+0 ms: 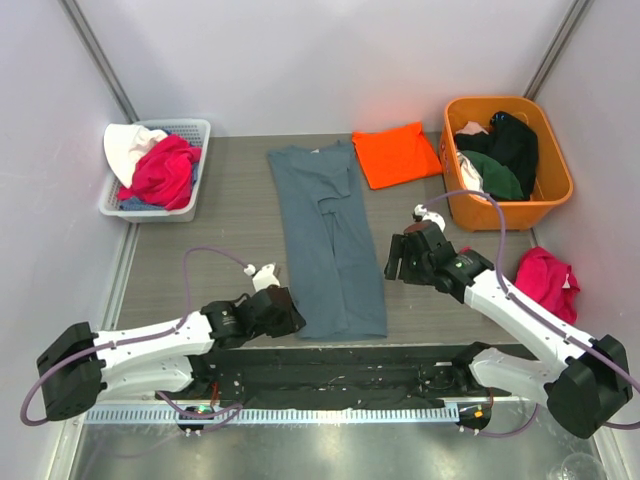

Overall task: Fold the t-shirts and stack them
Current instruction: Fold the tshirt

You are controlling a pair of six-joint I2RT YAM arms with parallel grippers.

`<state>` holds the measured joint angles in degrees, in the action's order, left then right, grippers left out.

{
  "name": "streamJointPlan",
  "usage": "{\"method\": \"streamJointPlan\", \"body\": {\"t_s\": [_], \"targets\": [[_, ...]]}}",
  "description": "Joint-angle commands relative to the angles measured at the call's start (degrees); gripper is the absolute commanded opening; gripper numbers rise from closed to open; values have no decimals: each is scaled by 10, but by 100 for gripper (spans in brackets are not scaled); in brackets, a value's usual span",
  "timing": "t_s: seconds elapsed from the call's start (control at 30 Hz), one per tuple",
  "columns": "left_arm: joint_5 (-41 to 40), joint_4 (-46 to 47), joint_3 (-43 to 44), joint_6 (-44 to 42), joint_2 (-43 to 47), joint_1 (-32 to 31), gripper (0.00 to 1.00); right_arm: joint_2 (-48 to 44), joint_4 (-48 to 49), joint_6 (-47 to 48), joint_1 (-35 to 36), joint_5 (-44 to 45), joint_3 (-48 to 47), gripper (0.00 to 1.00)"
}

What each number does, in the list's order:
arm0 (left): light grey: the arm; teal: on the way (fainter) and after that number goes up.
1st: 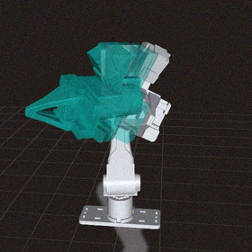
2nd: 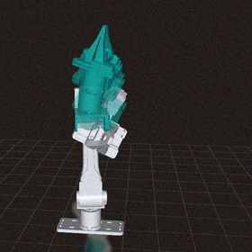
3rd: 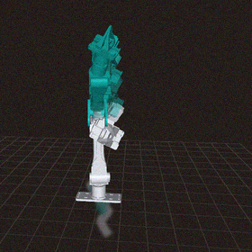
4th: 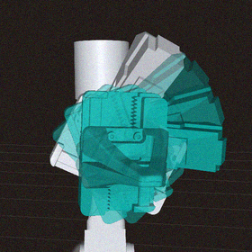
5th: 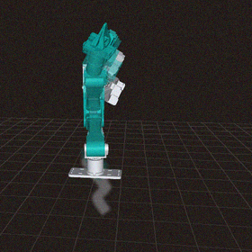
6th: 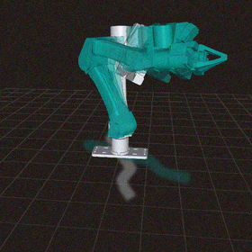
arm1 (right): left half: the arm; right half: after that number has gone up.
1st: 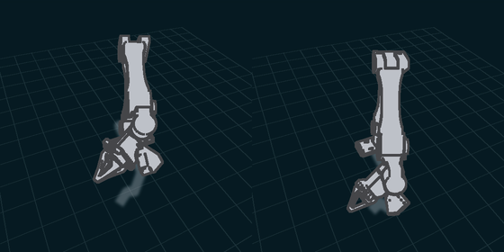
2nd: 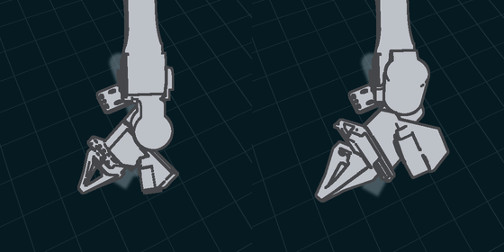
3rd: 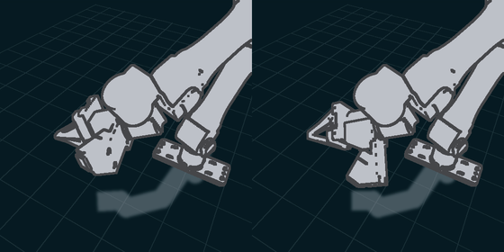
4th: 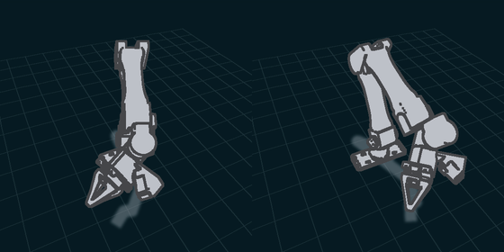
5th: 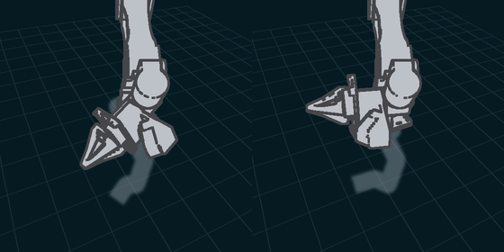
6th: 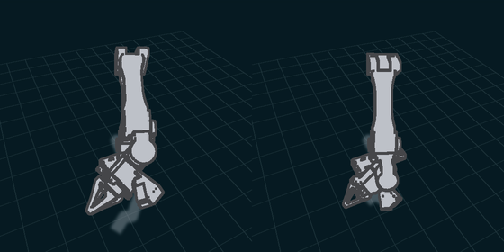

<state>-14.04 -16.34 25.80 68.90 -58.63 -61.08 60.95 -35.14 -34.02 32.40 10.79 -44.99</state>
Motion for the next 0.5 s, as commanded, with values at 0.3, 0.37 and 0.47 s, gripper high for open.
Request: {"method": "streamJointPlan", "body": {"t_s": [0.3,0.37,0.47], "targets": [[-27,-26,-11,18,26,-2,25,-50,-2,-30,2,-30,68,72],[-24,-26,-8,12,21,-2,30,-50,-2,-31,1,-31,73,72],[-20,-26,-1,7,19,-2,36,-50,-2,-32,1,-31,76,72]]}}
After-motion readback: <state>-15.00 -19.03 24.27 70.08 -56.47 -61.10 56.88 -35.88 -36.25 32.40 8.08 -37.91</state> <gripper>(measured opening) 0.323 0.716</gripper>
